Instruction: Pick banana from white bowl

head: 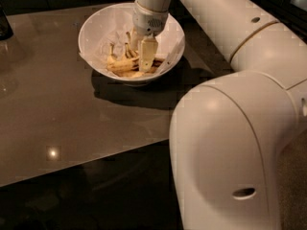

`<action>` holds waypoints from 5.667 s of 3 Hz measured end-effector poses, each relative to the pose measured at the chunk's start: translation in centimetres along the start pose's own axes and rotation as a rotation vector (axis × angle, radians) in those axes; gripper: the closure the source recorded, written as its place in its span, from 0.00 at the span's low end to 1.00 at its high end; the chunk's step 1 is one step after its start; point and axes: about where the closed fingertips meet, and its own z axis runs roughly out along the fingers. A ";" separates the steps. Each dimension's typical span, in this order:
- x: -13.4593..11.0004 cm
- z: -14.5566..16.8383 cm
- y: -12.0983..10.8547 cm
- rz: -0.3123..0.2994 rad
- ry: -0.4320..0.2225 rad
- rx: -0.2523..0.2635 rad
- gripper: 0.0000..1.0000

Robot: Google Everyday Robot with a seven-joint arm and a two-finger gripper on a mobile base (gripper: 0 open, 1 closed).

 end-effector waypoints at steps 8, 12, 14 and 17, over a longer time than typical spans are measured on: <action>-3.0 -8.9 4.5 0.007 0.050 0.244 1.00; -6.1 -11.2 11.0 -0.013 -0.023 0.262 1.00; -8.1 -11.5 14.8 0.005 -0.041 0.234 1.00; -13.3 -11.4 26.2 0.158 -0.100 0.179 1.00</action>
Offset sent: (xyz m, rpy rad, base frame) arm 0.0011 0.0002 -0.0032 -0.0013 0.0020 0.0086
